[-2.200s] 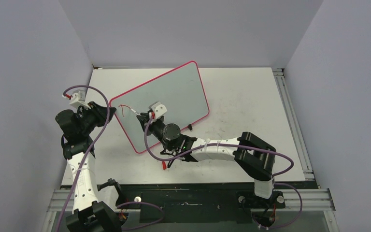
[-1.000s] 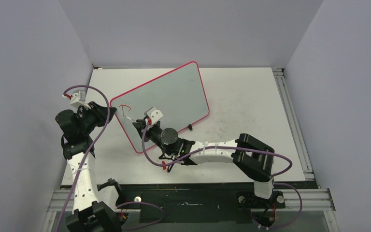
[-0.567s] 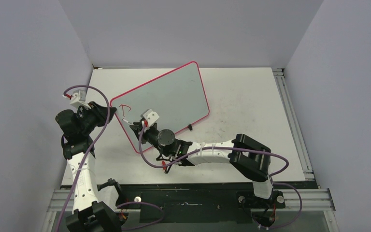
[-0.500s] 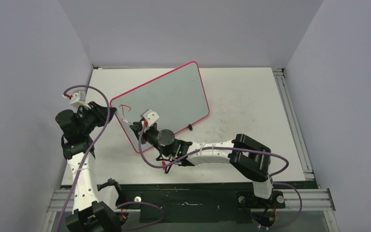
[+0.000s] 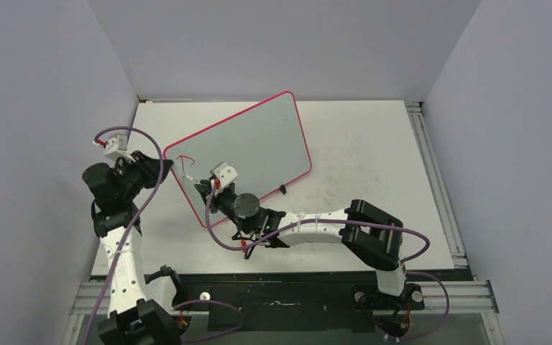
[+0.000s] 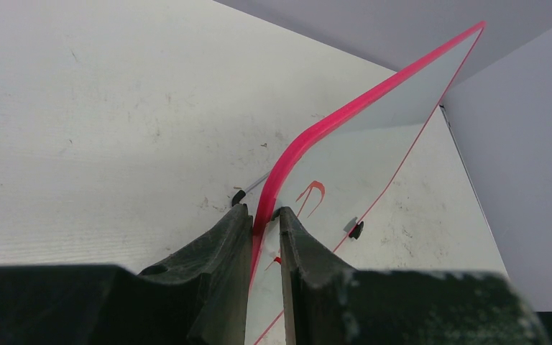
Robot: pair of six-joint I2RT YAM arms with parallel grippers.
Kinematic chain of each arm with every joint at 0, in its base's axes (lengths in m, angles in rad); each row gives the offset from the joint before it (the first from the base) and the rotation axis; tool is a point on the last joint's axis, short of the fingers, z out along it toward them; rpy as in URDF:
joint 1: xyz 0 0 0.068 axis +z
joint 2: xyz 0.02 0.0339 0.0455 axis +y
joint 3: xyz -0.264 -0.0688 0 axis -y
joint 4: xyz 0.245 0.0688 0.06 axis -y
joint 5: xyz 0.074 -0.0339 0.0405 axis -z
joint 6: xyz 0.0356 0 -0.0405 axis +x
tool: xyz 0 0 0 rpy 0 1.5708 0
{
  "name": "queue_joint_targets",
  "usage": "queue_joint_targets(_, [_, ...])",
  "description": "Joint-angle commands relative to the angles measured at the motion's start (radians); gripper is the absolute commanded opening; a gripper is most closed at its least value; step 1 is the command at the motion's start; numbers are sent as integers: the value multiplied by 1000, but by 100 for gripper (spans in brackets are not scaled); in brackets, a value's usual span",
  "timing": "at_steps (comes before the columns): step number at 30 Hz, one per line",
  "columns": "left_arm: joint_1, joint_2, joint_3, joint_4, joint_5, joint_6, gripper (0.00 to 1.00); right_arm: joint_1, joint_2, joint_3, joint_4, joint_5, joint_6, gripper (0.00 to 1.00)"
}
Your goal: Write a sentence on the whiteboard
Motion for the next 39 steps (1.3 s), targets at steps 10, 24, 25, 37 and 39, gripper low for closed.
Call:
queue_joint_targets(10, [4, -9, 6, 30, 16, 6, 18, -32, -40, 15, 43, 72, -31, 5])
queue_joint_targets(24, [5, -6, 8, 30, 15, 6, 18, -43, -55, -2, 58, 108, -39, 5])
queue_joint_targets(25, [4, -6, 9, 29, 16, 6, 18, -42, -57, -4, 60, 110, -38, 5])
queue_joint_targets(37, [5, -5, 9, 27, 14, 8, 18, -41, -80, -17, 66, 60, -40, 5])
queue_joint_targets(39, [5, -5, 7, 26, 12, 9, 18, -37, -105, -26, 67, 26, -46, 5])
